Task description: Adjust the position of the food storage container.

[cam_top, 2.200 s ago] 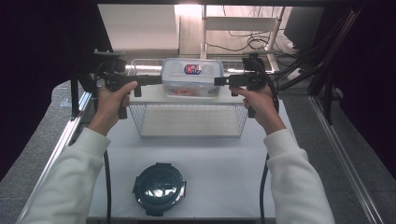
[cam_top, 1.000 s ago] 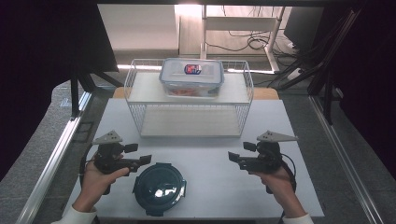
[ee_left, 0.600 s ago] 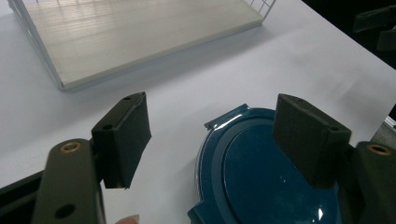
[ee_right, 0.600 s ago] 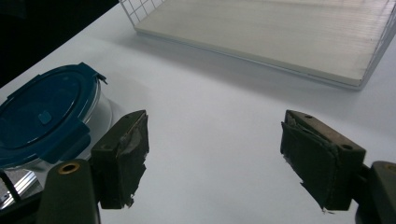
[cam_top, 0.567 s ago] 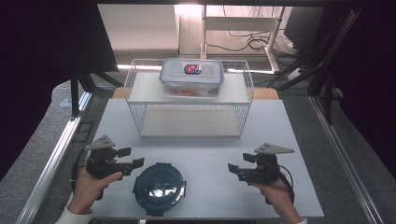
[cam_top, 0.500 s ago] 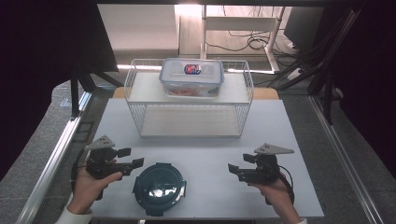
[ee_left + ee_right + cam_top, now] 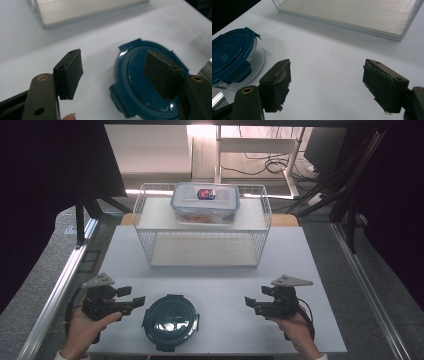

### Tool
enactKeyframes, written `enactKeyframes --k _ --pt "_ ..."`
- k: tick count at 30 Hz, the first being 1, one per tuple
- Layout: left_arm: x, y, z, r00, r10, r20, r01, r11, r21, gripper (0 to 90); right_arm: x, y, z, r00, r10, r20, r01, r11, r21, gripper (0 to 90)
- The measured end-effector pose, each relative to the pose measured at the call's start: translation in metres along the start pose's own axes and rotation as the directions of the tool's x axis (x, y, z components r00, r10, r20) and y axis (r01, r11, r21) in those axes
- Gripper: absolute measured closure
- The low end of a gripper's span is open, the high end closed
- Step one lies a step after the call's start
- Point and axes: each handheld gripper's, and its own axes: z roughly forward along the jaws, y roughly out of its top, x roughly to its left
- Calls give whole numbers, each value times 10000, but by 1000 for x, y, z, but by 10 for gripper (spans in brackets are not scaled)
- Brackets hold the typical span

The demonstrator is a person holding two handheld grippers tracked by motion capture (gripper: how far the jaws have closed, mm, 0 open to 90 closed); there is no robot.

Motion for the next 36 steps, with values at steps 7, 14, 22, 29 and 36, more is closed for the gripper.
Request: enactKeyframes --k 7,14,22,29,36 --pt "5 -21 -4 9996 66 -283 -50 9983 576 429 -2 -2 -3 10000 90 -41 -90 10000 -8 213" --pt "3 -46 3 9988 240 -416 -165 9852 1708 692 -4 -1 -4 9998 179 73 -178 9998 -50 208" --pt "-22 -68 25 9960 899 1 -859 9511 2968 888 -4 -3 0 9998 181 128 -182 9997 136 201" --pt "-31 -65 32 9957 820 439 -908 9594 2671 895 -2 -3 -1 9997 173 164 -175 9997 141 199" --pt "-33 -65 35 9971 699 306 -756 9583 2757 897 -3 -3 1 9997 153 187 -157 9996 229 199"
